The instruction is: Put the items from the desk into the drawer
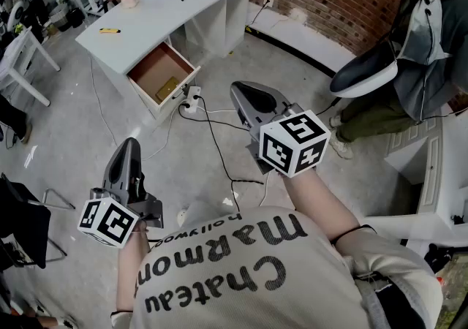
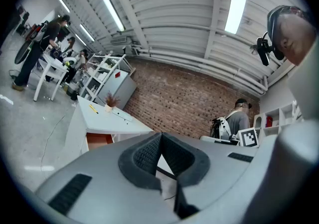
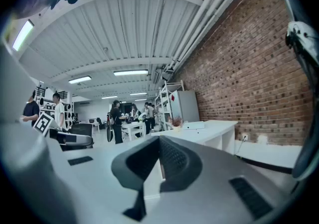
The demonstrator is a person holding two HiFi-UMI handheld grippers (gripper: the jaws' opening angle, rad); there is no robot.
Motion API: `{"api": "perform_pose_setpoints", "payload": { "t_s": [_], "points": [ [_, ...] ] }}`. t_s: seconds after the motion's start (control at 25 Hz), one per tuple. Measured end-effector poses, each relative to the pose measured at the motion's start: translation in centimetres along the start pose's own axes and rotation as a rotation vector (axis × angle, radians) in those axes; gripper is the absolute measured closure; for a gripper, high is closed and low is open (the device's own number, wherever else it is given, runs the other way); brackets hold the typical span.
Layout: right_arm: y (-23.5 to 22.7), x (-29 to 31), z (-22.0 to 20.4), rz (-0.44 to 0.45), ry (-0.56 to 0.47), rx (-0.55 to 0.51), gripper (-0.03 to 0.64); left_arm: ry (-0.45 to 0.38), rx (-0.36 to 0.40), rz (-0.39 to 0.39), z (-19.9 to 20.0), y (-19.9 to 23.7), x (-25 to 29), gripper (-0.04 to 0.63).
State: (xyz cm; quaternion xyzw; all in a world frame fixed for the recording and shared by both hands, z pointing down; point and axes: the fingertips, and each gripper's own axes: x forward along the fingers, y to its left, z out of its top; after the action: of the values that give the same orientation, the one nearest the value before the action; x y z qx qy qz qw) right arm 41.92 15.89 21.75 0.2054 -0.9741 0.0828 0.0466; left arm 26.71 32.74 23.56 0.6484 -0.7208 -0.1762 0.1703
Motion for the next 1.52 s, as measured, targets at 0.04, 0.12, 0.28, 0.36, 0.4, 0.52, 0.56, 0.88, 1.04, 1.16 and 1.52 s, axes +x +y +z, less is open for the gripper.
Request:
{"api": "perform_pose_setpoints", "payload": {
  "t_s": [0.04, 0.12, 0.28, 0.36, 0.4, 0.52, 0.56, 0.88, 1.04, 1.16, 1.52],
  "points": [
    [0.0, 0.2, -0.3, 0.007, 0.005, 0.007, 0.614, 0.007, -0.001, 0.004, -0.2, 0.3, 0.2, 0.594],
    [-0.1, 0.7, -0.9, 0.017, 0.012, 0.026, 0.614, 0.020, -0.004, 0.014, -0.6, 0.9, 0.5, 0.594],
    [-1.1, 2.3, -2.6, 0.009, 0.022, 0.069, 0.614, 0.021, -0.015, 0.040, -1.3, 3.1, 2.0, 0.594],
    [-1.9, 3.8, -3.2, 0.002, 0.039, 0.086, 0.614, 0.016, -0.026, 0.055, -1.2, 4.7, 3.3, 0.594],
    [-2.3, 4.8, -3.3, 0.000, 0.046, 0.092, 0.614, 0.016, -0.030, 0.062, -1.0, 5.6, 4.2, 0.594],
    [-3.7, 8.3, -3.1, -0.025, 0.063, 0.098, 0.614, 0.012, -0.047, 0.074, 0.4, 8.5, 7.0, 0.594],
    [-4.2, 9.5, -2.9, -0.037, 0.063, 0.103, 0.614, 0.011, -0.050, 0.072, 1.0, 9.3, 8.1, 0.595],
    [-7.2, 20.0, 1.4, -0.085, 0.011, 0.121, 0.614, 0.023, 0.000, -0.009, 7.4, 14.5, 16.9, 0.594],
    [-8.3, 24.2, 3.1, -0.092, -0.028, 0.136, 0.614, 0.012, 0.010, -0.038, 10.0, 16.9, 20.1, 0.595],
    [-9.2, 27.2, 3.5, -0.098, -0.047, 0.187, 0.614, 0.021, 0.023, -0.054, 11.4, 18.8, 22.3, 0.594],
    [-10.9, 33.3, 0.2, -0.122, 0.024, 0.222, 0.614, 0.067, -0.020, -0.067, 10.1, 23.7, 27.5, 0.594]
  ]
}}
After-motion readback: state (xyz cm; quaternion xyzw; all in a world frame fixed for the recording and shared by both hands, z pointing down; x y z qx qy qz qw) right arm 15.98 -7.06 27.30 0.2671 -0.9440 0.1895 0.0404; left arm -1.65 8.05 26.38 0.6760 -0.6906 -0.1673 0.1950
